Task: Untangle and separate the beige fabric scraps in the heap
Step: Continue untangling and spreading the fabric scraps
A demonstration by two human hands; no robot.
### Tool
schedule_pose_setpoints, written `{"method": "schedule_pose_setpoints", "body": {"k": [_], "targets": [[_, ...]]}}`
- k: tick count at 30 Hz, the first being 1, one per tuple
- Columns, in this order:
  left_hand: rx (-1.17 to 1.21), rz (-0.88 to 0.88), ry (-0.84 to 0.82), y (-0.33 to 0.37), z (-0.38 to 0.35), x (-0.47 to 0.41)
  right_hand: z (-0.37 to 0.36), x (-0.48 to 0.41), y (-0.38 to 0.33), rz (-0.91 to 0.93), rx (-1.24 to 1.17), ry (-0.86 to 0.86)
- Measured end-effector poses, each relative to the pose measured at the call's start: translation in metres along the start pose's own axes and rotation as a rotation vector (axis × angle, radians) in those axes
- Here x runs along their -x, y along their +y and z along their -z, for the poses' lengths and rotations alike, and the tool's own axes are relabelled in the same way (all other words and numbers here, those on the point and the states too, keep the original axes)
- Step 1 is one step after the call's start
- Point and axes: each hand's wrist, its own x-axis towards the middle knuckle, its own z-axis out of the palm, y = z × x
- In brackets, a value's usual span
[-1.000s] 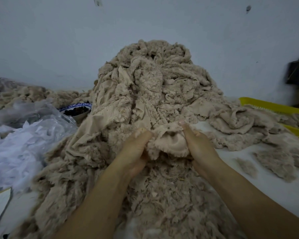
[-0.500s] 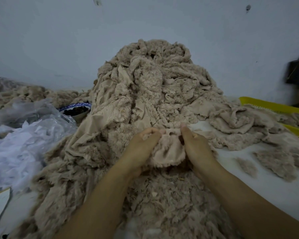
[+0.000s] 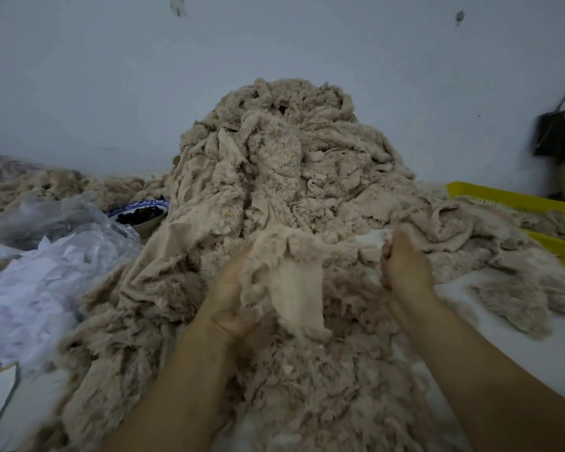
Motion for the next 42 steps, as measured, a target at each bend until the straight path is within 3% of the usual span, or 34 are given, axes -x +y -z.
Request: {"method": "schedule_pose_setpoints", "body": {"k": [1,2,3,7,8,12,14,16,20,22,24,26,28,30,31,34,36,39,42], "targets": [[0.014,0.009,0.017,-0.002,0.002,-0.004,0.004,0.000,-0.002,0.043,0.014,-0.015],[0.051,0.110,0.150,-0.003,0.007,-0.008,0.003,0.003,-0.004,0.101,0.070,-0.066],[-0.004,0.105,0.317,-0.003,0.013,-0.009,0.000,0.009,-0.004,0.153,0.149,-0.148],[0.021,0.104,0.419,-0.009,0.025,-0.015,-0.015,0.037,0.005,0.245,0.341,-0.596],[0.021,0.106,0.416,-0.009,0.024,-0.014,-0.015,0.037,0.009,0.324,0.386,-0.615],[-0.025,0.011,0.447,-0.003,0.027,-0.016,-0.012,0.036,0.008,0.644,0.406,-0.381],[-0.160,-0.002,0.389,-0.007,0.028,-0.016,-0.017,0.044,0.005,0.614,0.389,-0.546],[-0.365,-0.009,0.397,-0.014,0.026,-0.018,-0.025,0.053,0.011,0.551,0.522,-0.706],[-0.623,-0.041,0.392,-0.029,0.015,-0.023,-0.028,0.044,0.015,0.623,0.552,-0.599],[-0.703,-0.041,0.372,-0.031,0.020,-0.022,-0.021,0.037,0.013,0.567,0.530,-0.605],[-0.831,-0.064,0.387,-0.031,0.029,-0.018,-0.019,0.031,0.013,0.442,0.420,-0.601],[-1.073,-0.055,0.382,-0.031,0.035,-0.015,-0.019,0.026,0.007,0.251,0.038,-0.548],[-1.243,0.094,0.269,-0.032,0.036,-0.012,-0.014,0.014,-0.005,0.099,-0.491,-0.484],[-1.303,0.224,0.140,-0.036,0.034,-0.009,-0.008,0.007,-0.011,0.040,-0.669,-0.381],[-1.321,0.242,0.109,-0.038,0.036,-0.008,-0.008,0.007,-0.009,0.054,-0.570,-0.344],[-1.293,0.239,0.148,-0.039,0.040,-0.010,-0.013,0.009,0.008,0.270,0.112,-0.285],[-1.320,0.247,0.195,-0.037,0.043,-0.010,-0.016,0.007,0.020,0.448,0.503,-0.362],[-1.371,0.290,0.225,-0.035,0.051,-0.011,-0.019,0.005,0.033,0.553,0.906,-0.544],[-1.420,0.307,0.225,-0.034,0.052,-0.012,-0.019,0.002,0.039,0.546,1.184,-0.531]]}}
